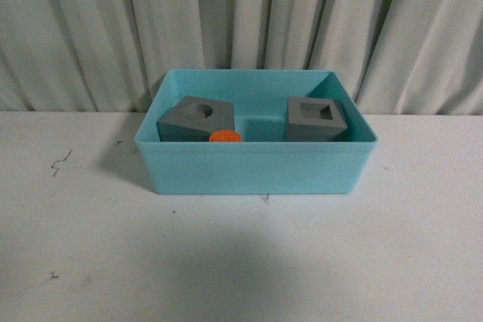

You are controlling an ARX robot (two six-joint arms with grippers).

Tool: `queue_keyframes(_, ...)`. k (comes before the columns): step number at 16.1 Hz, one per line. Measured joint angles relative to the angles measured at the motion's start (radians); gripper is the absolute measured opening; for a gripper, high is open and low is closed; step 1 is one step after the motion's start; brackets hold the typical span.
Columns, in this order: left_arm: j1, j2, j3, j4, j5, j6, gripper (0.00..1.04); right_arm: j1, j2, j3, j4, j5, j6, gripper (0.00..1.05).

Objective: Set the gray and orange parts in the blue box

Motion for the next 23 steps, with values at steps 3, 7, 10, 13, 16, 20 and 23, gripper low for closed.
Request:
queue_keyframes(3,0.0,0.0,0.0,0.0,0.0,0.0,0.98,0.0,-0.081,-0.037,-0.037,0.0,-0.004,0.02)
queue_keyframes(7,0.0,0.0,0.0,0.0,0.0,0.0,0.98,0.0,-0.173,-0.068,-0.101,0.0,-0.004,0.02)
queue_keyframes(10,0.0,0.0,0.0,0.0,0.0,0.0,0.98,0.0,-0.237,-0.103,-0.13,0.0,-0.004,0.02)
queue_keyframes(13,0.0,0.0,0.0,0.0,0.0,0.0,0.98,0.0,-0.286,-0.103,-0.158,0.0,-0.004,0.02)
queue_keyframes(16,0.0,0.0,0.0,0.0,0.0,0.0,0.98,0.0,-0.331,-0.103,-0.21,0.0,-0.004,0.02)
queue_keyframes(20,0.0,0.0,0.0,0.0,0.0,0.0,0.98,0.0,-0.395,-0.103,-0.285,0.0,-0.004,0.02)
queue_keyframes(23,0.0,0.0,0.0,0.001,0.0,0.0,0.98,0.0,-0.545,-0.103,-0.439,0.0,-0.005,0.02)
